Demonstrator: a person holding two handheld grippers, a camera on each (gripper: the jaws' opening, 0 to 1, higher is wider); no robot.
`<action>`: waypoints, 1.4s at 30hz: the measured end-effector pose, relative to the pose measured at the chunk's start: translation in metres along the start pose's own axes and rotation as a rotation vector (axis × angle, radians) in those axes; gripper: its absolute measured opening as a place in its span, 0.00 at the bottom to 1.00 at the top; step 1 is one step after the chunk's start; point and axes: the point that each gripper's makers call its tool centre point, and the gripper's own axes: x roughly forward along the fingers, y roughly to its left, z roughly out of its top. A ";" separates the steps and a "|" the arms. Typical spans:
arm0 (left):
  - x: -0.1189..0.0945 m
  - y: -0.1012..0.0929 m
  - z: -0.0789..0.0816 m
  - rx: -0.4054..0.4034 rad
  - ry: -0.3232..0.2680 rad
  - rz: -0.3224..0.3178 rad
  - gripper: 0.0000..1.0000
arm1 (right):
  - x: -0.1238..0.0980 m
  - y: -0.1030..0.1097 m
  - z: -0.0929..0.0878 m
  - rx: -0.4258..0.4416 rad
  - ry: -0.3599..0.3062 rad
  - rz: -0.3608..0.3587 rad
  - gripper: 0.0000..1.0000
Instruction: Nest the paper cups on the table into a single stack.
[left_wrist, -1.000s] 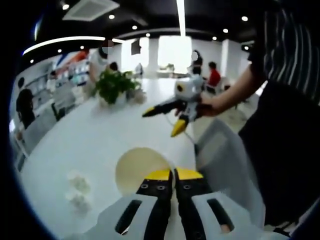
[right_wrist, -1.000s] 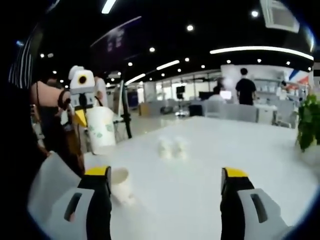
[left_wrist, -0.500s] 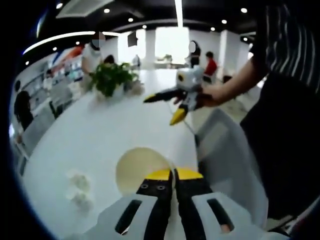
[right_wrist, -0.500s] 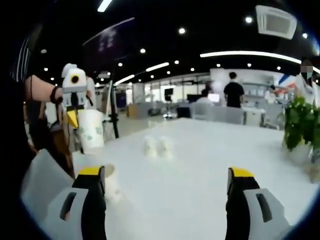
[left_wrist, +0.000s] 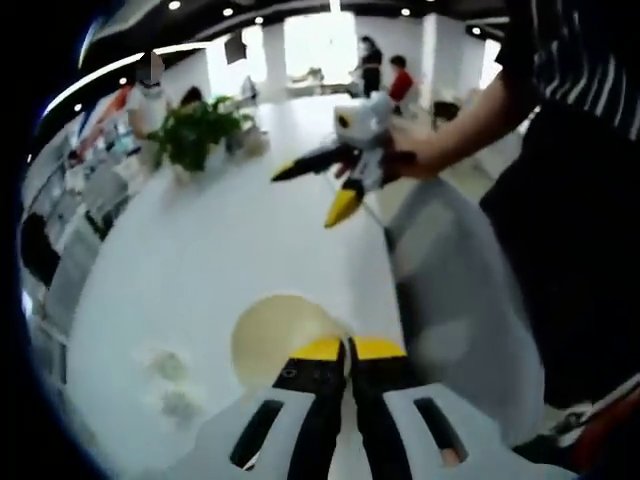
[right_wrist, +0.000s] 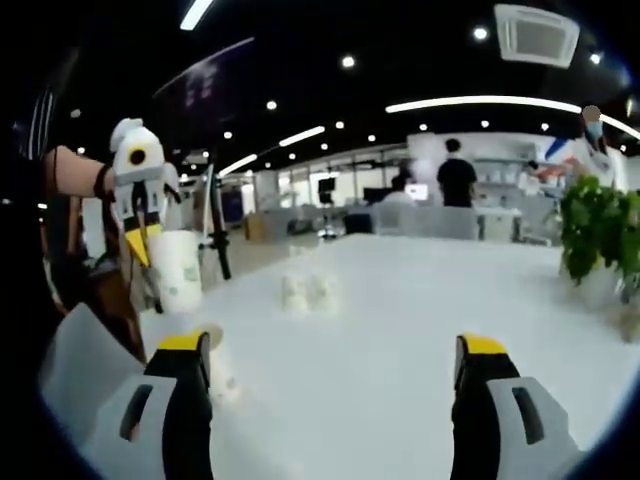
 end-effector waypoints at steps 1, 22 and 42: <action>0.000 0.002 0.000 0.007 0.007 0.005 0.00 | 0.000 -0.001 -0.002 0.003 -0.004 -0.001 1.00; 0.019 0.000 -0.007 0.085 0.172 -0.059 0.00 | -0.007 -0.014 -0.002 0.035 -0.035 -0.032 0.99; 0.043 -0.006 -0.023 0.071 0.218 -0.063 0.00 | -0.007 -0.008 -0.004 0.055 -0.031 -0.015 0.95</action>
